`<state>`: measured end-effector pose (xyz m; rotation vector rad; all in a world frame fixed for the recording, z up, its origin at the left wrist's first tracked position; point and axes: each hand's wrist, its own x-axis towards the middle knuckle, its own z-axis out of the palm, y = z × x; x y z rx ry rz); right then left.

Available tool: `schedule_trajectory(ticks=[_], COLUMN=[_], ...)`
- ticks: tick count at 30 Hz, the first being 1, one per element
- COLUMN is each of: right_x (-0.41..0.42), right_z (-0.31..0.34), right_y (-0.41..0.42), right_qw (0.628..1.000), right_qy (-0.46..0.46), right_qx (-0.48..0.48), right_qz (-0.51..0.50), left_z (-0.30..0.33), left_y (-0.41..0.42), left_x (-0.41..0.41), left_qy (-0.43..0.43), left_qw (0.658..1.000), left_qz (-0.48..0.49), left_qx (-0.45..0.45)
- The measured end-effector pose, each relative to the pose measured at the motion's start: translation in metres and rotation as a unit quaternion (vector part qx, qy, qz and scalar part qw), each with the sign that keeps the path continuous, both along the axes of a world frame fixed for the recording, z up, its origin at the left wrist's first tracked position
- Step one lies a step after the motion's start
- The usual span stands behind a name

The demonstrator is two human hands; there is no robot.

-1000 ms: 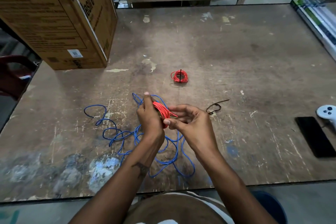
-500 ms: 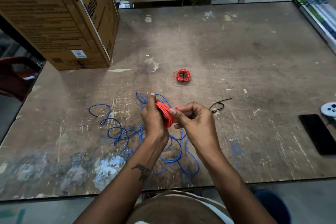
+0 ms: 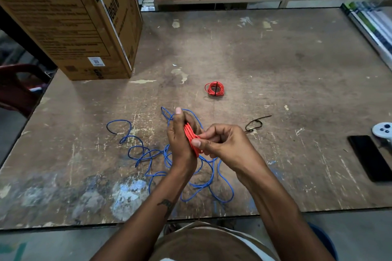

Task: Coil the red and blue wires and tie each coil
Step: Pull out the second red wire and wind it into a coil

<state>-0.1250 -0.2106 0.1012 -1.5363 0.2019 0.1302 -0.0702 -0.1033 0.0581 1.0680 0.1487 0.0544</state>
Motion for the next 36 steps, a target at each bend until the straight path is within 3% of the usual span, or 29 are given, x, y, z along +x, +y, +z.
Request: schedule_trajectory(ticks=[10, 16, 20, 23, 26, 30, 33, 36], right_x=[-0.008, -0.010, -0.013, -0.011, -0.008, -0.008, -0.006, -0.002], right_z=[-0.010, -0.010, -0.014, -0.016, -0.018, -0.022, -0.020, -0.023], right_y=[0.015, 0.021, 0.026, 0.020, 0.008, 0.000, 0.000, 0.005], right_qw=[0.993, 0.992, 0.989, 0.982, 0.972, 0.943, 0.931, 0.940], right_qy=[0.024, 0.050, 0.025, 0.035, 0.058, 0.156, 0.197, 0.163], right_qx=[0.100, 0.090, 0.109, 0.159, 0.208, 0.278, 0.288, 0.263], right_qz=[-0.058, -0.070, -0.095, -0.093, -0.094, -0.098, -0.106, -0.144], left_z=[-0.011, -0.008, -0.018, -0.023, -0.026, -0.020, -0.018, -0.018], left_y=[-0.005, -0.006, -0.008, -0.009, -0.004, -0.001, -0.005, -0.010], left_x=[-0.002, -0.005, -0.002, -0.003, 0.002, 0.008, 0.011, 0.014], left_qy=[-0.003, 0.003, -0.018, -0.050, -0.148, -0.230, -0.205, -0.142], left_qw=[0.997, 0.997, 0.985, 0.959, 0.897, 0.859, 0.877, 0.920], left_qz=[0.007, 0.027, 0.076, 0.095, 0.074, -0.037, -0.080, -0.116], left_qx=[0.077, 0.069, 0.155, 0.262, 0.410, 0.457, 0.427, 0.347])
